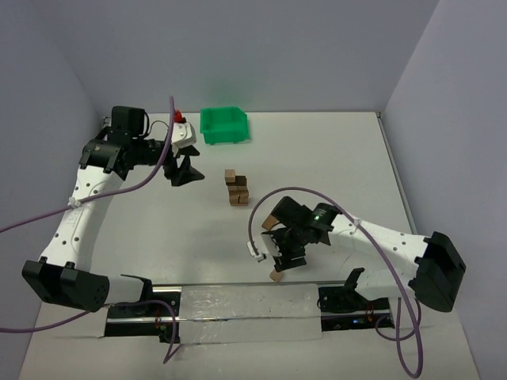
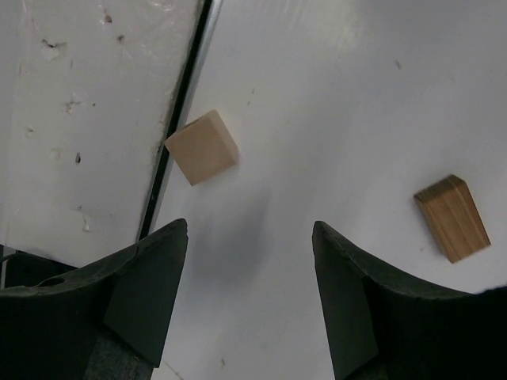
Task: Build the wood block tower
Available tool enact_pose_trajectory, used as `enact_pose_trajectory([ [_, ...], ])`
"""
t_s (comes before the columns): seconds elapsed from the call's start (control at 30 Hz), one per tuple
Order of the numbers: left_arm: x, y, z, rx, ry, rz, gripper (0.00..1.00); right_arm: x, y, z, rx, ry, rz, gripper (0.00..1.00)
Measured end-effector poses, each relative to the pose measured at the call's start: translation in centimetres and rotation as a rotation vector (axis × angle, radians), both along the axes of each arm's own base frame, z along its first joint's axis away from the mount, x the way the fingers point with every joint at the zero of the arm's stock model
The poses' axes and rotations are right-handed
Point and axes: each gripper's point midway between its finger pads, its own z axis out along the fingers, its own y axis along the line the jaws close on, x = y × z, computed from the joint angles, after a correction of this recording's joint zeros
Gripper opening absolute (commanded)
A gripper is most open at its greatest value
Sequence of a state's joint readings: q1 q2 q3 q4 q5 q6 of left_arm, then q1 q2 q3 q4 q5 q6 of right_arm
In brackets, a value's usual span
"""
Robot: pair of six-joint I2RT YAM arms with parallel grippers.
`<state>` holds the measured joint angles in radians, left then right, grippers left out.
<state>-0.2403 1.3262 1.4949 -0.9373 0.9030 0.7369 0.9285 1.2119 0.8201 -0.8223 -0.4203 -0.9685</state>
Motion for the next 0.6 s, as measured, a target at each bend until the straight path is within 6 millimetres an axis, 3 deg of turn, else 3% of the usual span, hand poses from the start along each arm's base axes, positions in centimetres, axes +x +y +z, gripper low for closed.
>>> enact_pose_trajectory([
  [0.17, -0.6, -0.3, -1.5, -0.019, 0.067, -0.011, 0.78, -1.0, 0.4, -2.1, -0.054, -0.005, 0.107, 0.70],
  [0.6, -0.8, -0.4, -2.7, -0.014, 0.072, -0.031, 0.81, -2.6, 1.5, -4.4, -0.104, -0.031, 0.239, 0.69],
])
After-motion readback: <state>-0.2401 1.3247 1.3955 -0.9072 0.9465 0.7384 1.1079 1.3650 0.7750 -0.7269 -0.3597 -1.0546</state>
